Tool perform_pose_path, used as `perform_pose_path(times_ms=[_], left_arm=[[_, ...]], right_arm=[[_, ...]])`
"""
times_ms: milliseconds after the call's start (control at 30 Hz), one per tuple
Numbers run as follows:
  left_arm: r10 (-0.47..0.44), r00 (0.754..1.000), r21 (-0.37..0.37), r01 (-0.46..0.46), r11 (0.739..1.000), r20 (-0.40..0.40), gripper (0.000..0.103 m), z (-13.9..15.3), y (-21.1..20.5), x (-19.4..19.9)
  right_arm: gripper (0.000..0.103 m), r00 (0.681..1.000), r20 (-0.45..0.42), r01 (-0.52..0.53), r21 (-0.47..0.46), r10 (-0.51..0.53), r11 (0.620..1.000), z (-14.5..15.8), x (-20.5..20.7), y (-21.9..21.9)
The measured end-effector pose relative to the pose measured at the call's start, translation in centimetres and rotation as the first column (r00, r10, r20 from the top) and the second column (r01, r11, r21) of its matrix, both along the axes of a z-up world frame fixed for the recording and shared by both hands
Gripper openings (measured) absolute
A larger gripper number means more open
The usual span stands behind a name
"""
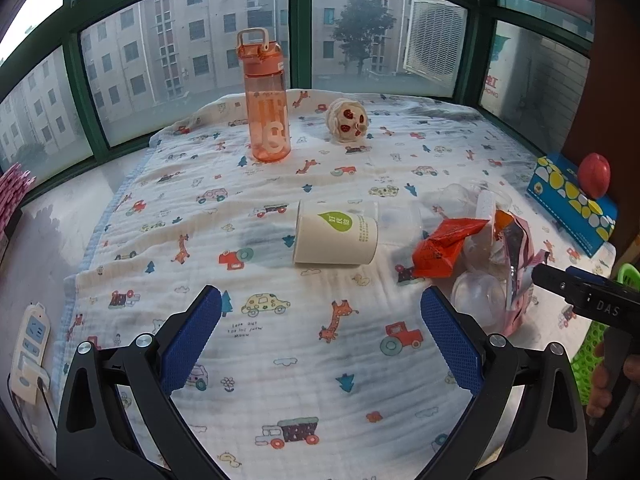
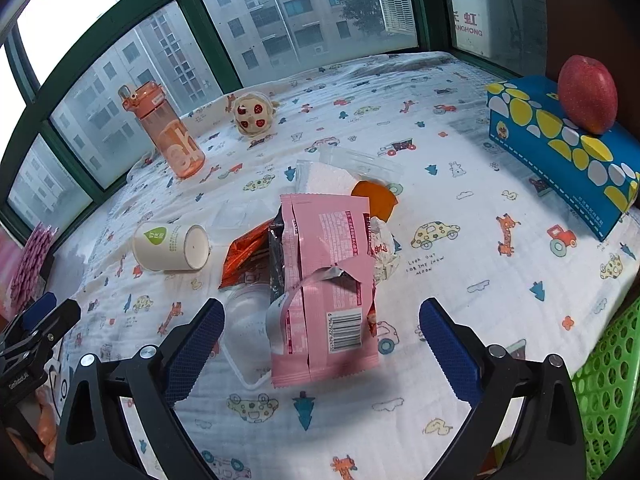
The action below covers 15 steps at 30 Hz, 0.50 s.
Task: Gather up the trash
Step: 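Grasp the pink snack wrapper with the right gripper while the left gripper grasps the clear plastic lid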
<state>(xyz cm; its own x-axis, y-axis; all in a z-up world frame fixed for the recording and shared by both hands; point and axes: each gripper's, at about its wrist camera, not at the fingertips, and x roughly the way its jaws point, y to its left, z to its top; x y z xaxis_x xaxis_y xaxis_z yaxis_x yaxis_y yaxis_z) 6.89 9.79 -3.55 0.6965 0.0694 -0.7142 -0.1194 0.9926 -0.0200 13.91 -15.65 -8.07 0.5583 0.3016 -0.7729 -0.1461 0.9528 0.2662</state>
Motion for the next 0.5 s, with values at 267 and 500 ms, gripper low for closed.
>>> perform_pose_path(times_ms=[267, 500], left_arm=[[-0.021, 1.000, -0.005, 0.021, 1.000, -0.013, 0.098, -0.8, 0.2, 0.7], [-0.089, 0.996, -0.015, 0.088, 0.996, -0.027, 0.098, -1.6, -1.0, 1.1]], right_arm=[[0.086, 0.998, -0.057, 0.015, -0.002, -0.015, 1.000, -2.1, 3.0, 0.3], [0.069, 0.997, -0.080, 0.006, 0.014, -0.004, 1.000, -2.9, 3.8, 0.1]])
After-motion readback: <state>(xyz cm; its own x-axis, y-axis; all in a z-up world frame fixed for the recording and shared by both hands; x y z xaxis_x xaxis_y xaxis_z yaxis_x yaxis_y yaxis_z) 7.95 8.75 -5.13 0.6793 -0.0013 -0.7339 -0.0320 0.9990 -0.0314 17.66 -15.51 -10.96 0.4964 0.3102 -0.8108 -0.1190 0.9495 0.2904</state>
